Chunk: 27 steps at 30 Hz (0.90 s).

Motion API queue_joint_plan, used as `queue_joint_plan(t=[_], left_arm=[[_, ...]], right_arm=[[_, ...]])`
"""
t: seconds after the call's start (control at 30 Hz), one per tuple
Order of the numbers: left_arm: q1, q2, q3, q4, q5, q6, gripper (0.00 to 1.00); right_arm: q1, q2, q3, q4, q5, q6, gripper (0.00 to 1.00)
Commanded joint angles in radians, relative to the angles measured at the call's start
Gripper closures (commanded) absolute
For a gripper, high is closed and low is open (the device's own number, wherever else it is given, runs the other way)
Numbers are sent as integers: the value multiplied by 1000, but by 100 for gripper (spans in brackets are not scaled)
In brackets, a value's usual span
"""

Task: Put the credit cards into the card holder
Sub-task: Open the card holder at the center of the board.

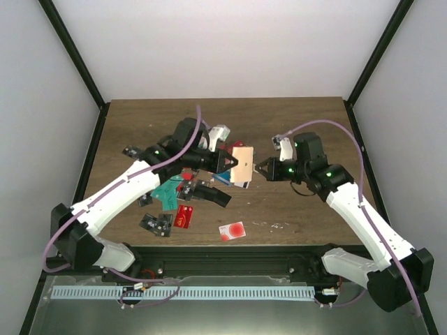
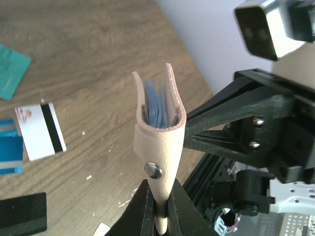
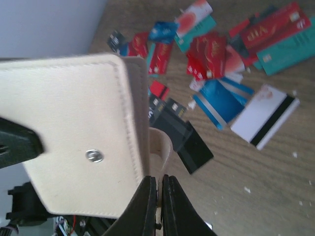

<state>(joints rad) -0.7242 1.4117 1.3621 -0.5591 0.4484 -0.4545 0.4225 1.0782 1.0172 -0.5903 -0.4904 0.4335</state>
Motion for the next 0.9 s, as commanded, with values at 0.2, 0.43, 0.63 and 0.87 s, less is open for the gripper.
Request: queue_joint_plan(t=[0.2, 0.43, 0.63, 0.87], left_arm=[[2, 198, -270, 327, 168, -105, 96], [2, 388, -260, 356, 180, -104, 89], [-1, 431, -253, 315, 120, -77, 59], [-8, 404, -245, 256, 43, -44, 34]], right_arm=[[5, -1, -204, 24, -51, 172, 99], [6, 61, -216, -9, -35, 165, 99], [5, 65, -207, -61, 0, 135, 99], [4, 51, -218, -79, 2, 129, 99]])
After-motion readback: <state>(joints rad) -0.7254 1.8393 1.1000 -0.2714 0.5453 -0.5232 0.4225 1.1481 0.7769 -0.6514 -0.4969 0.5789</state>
